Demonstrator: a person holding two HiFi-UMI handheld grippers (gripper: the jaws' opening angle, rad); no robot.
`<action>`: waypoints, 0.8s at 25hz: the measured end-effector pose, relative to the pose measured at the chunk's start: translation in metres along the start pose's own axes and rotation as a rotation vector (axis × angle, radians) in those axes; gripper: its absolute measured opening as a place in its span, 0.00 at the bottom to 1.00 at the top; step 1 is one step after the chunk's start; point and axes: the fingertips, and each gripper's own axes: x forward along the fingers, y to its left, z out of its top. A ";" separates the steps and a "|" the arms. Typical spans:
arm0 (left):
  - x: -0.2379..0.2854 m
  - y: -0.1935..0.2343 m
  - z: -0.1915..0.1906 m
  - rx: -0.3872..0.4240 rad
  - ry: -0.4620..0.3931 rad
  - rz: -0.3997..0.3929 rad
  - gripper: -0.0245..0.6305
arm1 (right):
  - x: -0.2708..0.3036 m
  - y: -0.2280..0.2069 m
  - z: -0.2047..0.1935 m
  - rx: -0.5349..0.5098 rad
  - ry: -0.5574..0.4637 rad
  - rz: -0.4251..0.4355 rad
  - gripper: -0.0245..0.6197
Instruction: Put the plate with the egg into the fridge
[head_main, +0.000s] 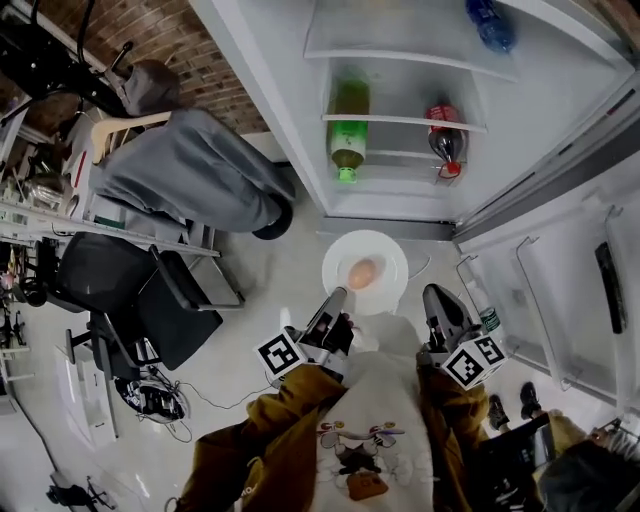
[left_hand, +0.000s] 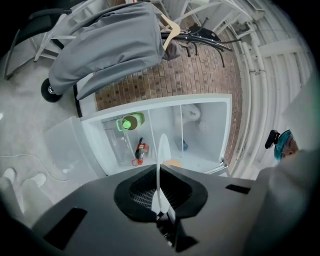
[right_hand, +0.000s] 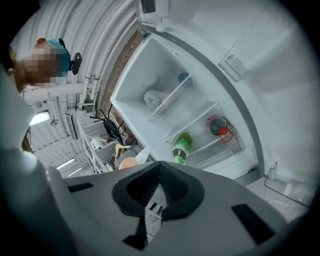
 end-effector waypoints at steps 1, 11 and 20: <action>0.010 -0.003 0.003 0.005 0.003 0.002 0.06 | 0.007 0.000 0.006 -0.007 0.001 0.015 0.05; 0.086 -0.002 0.012 0.017 -0.011 0.028 0.06 | 0.051 -0.023 0.030 -0.113 0.122 0.054 0.05; 0.117 0.011 0.019 -0.005 -0.031 0.046 0.06 | 0.074 -0.038 0.033 -0.189 0.196 0.026 0.05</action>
